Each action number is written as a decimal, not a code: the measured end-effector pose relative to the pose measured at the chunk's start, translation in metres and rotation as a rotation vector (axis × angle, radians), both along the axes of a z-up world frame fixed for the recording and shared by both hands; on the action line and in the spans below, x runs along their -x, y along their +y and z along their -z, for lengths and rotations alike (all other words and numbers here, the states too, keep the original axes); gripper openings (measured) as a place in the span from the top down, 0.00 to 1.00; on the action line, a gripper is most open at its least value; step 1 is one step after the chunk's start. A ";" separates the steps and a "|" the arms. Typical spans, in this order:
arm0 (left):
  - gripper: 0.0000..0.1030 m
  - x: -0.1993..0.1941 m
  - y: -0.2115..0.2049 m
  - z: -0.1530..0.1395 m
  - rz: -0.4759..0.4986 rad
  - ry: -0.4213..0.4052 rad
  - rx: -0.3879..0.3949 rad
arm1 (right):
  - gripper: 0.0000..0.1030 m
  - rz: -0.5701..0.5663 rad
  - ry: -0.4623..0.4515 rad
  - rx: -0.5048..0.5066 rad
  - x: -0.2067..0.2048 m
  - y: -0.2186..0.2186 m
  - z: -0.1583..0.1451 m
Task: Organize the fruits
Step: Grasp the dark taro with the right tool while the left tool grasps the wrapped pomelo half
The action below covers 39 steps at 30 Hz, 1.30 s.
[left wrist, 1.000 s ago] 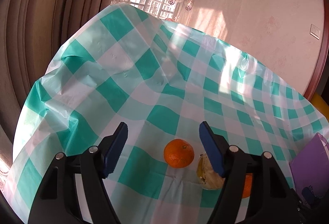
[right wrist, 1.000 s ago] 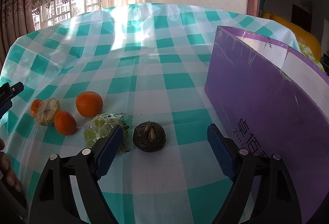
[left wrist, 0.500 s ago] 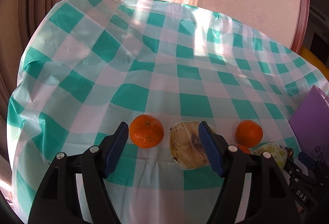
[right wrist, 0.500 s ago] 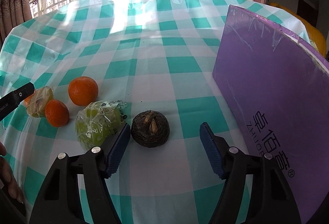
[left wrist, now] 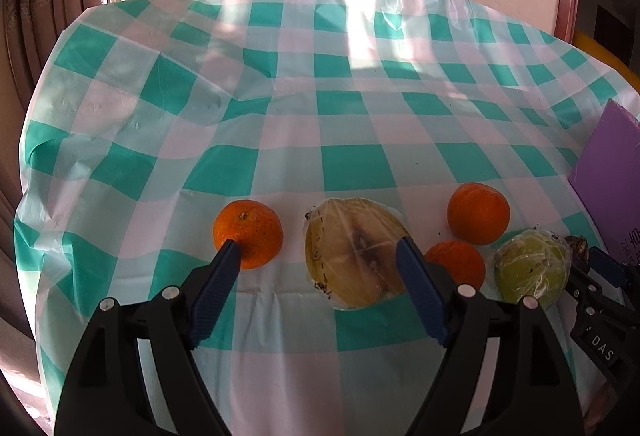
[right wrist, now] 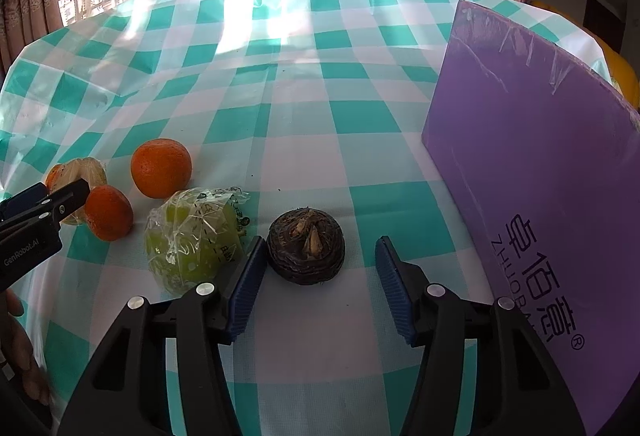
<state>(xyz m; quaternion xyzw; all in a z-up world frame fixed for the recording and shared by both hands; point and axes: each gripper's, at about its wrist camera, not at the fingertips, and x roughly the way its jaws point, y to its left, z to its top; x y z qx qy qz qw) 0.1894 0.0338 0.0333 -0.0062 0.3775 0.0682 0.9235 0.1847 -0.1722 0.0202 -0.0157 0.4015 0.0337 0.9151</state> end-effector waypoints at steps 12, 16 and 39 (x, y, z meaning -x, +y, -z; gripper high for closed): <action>0.24 -0.002 -0.014 0.002 0.036 0.023 -0.070 | 0.43 0.000 -0.001 0.003 0.000 0.000 0.000; 0.51 -0.001 -0.018 0.003 0.062 0.023 -0.065 | 0.49 -0.005 -0.001 -0.009 0.000 -0.001 0.000; 0.67 0.005 0.004 -0.001 0.053 -0.021 0.098 | 0.63 -0.020 -0.022 -0.058 0.005 -0.005 -0.004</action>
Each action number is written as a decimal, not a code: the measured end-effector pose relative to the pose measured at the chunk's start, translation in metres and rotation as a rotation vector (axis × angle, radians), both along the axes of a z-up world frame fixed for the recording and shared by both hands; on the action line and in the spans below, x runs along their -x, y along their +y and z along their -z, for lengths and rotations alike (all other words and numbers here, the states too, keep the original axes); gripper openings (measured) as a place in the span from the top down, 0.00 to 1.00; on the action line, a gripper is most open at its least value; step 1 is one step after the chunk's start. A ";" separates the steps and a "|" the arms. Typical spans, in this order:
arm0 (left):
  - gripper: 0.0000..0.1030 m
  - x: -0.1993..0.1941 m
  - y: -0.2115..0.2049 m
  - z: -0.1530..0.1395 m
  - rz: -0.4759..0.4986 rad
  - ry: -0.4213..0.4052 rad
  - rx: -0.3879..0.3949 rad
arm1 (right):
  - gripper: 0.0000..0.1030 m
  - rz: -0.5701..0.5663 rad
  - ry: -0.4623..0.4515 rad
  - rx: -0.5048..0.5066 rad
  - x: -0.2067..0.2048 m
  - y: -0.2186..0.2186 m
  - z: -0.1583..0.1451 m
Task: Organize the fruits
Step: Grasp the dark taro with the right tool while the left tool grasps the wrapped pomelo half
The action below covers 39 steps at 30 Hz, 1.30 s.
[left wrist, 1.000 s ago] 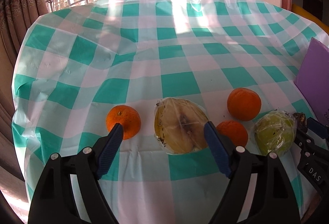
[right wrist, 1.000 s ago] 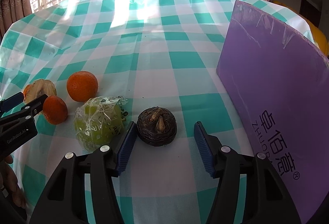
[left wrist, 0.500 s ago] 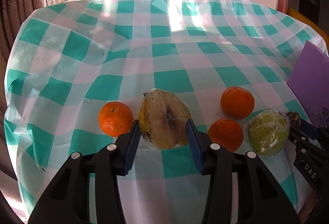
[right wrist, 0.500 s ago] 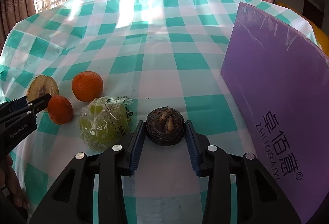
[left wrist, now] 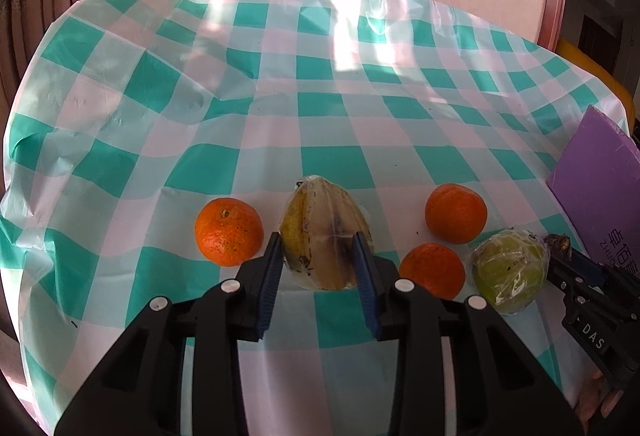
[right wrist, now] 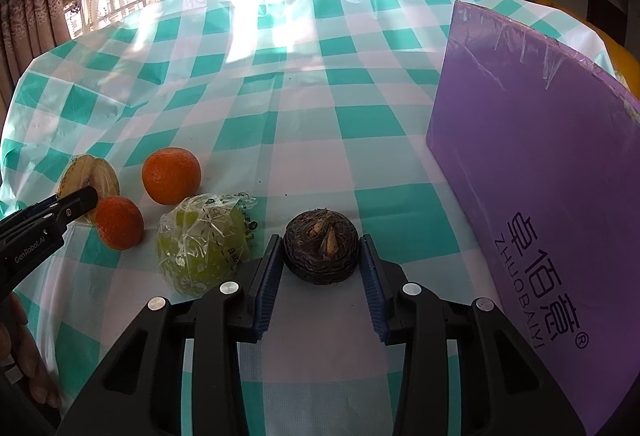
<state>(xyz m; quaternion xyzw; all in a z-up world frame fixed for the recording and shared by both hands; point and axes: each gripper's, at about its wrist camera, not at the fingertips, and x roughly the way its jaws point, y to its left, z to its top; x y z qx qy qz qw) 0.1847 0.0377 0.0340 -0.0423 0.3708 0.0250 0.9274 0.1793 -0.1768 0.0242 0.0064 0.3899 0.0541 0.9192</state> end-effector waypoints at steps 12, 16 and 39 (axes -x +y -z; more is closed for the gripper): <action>0.57 0.003 0.004 0.003 0.021 0.004 0.038 | 0.63 -0.005 -0.022 -0.009 0.003 0.000 -0.003; 0.40 -0.001 -0.009 0.004 0.046 0.030 -0.012 | 0.63 -0.008 -0.024 -0.005 0.003 0.000 -0.003; 0.43 -0.011 -0.024 0.009 -0.024 0.087 -0.275 | 0.63 -0.011 -0.031 -0.016 0.005 -0.001 -0.004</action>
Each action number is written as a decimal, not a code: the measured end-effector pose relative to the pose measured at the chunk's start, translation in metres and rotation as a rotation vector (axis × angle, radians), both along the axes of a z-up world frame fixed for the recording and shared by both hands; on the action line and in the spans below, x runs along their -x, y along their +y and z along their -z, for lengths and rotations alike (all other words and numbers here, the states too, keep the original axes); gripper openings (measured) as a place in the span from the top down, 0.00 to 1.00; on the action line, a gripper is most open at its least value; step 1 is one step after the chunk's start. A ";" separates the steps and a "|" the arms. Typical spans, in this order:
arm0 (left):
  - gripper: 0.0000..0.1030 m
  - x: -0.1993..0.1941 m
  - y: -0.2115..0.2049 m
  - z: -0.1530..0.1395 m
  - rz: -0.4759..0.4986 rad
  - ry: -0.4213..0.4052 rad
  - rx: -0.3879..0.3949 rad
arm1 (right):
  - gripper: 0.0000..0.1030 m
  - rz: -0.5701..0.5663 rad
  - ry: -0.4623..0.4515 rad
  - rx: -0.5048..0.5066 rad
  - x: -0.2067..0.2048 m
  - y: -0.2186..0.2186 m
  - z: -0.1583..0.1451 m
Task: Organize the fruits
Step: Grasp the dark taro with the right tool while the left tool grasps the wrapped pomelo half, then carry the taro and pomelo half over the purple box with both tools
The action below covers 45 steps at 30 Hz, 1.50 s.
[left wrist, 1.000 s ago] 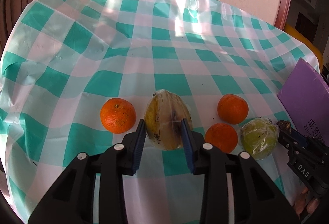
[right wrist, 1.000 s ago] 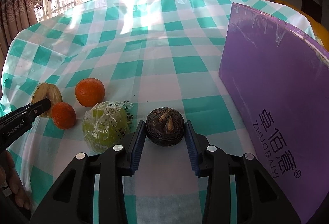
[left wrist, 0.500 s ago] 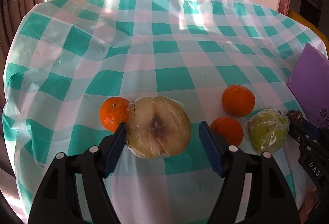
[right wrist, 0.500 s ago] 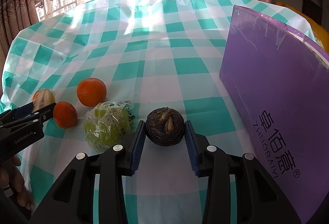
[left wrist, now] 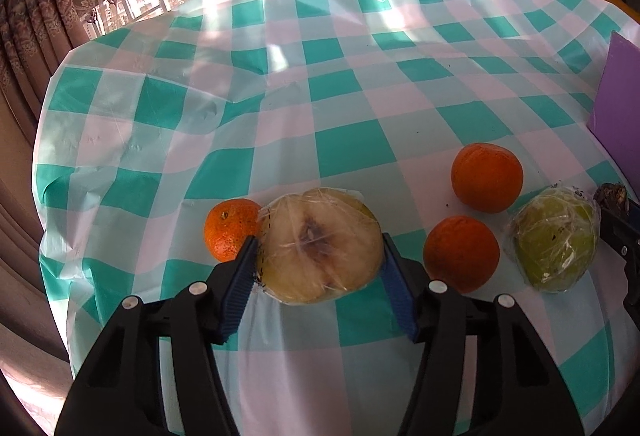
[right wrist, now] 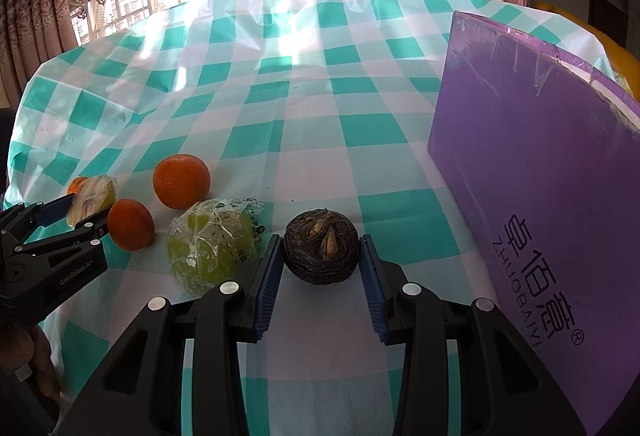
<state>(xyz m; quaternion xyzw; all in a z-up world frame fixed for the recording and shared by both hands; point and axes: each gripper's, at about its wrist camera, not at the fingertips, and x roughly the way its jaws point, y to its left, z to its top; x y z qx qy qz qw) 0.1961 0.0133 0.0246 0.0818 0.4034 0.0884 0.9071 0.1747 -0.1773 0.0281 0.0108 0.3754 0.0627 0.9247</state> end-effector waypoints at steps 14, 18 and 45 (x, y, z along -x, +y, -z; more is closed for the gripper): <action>0.43 0.023 0.000 -0.040 -0.005 -0.086 0.079 | 0.64 -0.013 -0.042 -0.062 0.008 -0.008 -0.010; 0.43 0.030 -0.012 -0.052 0.015 -0.100 0.069 | 0.64 -0.018 -0.068 -0.068 0.013 -0.009 -0.018; 0.43 0.058 -0.136 -0.116 0.238 -0.187 -0.008 | 0.64 0.008 -0.197 -0.183 0.065 -0.070 -0.098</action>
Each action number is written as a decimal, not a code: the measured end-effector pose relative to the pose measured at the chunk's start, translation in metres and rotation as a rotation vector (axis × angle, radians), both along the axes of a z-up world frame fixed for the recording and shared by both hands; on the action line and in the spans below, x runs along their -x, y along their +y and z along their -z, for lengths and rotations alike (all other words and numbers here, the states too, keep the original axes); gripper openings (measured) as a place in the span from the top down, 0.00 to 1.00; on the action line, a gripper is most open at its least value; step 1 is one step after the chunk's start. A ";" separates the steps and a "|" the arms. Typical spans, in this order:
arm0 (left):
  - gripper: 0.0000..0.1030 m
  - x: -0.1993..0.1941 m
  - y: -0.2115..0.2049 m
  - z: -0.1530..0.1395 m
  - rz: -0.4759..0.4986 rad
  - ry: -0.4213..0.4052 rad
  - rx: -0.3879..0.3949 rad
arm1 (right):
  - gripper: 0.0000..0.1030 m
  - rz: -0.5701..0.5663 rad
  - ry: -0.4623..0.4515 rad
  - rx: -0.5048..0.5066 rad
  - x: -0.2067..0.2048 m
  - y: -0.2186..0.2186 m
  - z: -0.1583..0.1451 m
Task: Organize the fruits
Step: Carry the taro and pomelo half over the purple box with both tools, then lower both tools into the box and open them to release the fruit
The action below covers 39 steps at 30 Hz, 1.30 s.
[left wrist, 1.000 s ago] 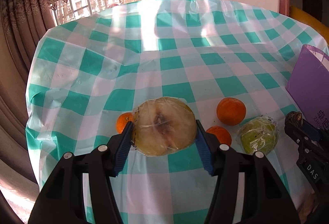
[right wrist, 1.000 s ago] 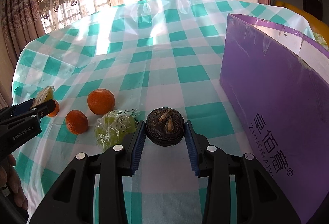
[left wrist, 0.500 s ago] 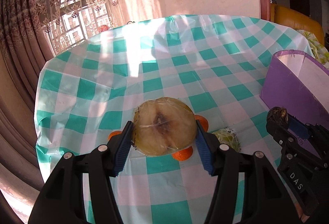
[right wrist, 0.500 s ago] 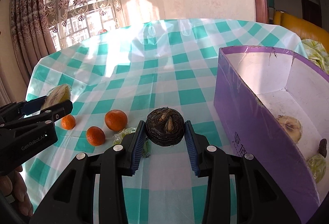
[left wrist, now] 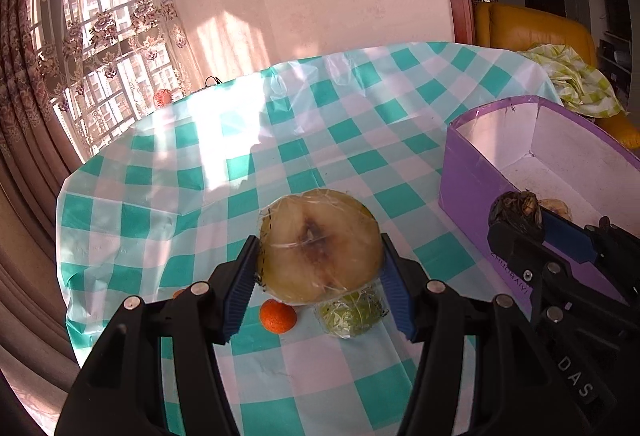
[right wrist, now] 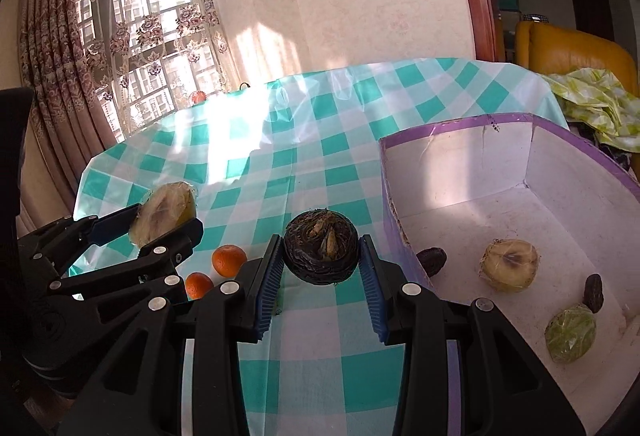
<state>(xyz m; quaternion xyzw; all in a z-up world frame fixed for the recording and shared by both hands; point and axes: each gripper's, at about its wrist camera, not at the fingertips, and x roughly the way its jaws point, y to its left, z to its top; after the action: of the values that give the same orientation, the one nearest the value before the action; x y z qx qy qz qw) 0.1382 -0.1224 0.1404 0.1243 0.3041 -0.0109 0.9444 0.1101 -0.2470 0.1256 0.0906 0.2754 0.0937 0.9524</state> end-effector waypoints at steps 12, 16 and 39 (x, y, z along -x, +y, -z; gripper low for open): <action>0.43 0.003 -0.071 -0.021 0.154 -0.036 -0.013 | 0.64 0.129 0.007 0.007 0.005 -0.069 -0.019; 0.44 0.002 -0.102 -0.022 0.223 -0.031 -0.013 | 0.64 0.181 0.030 0.037 0.002 -0.096 -0.022; 0.44 -0.010 -0.219 0.029 0.485 0.127 -0.104 | 0.64 0.325 0.214 0.399 -0.041 -0.180 0.004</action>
<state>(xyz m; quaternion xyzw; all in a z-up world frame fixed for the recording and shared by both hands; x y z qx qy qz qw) 0.1484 -0.3415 0.1118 0.2409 0.3241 -0.2294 0.8856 0.1510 -0.4271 0.1215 -0.0464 0.3695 -0.1267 0.9194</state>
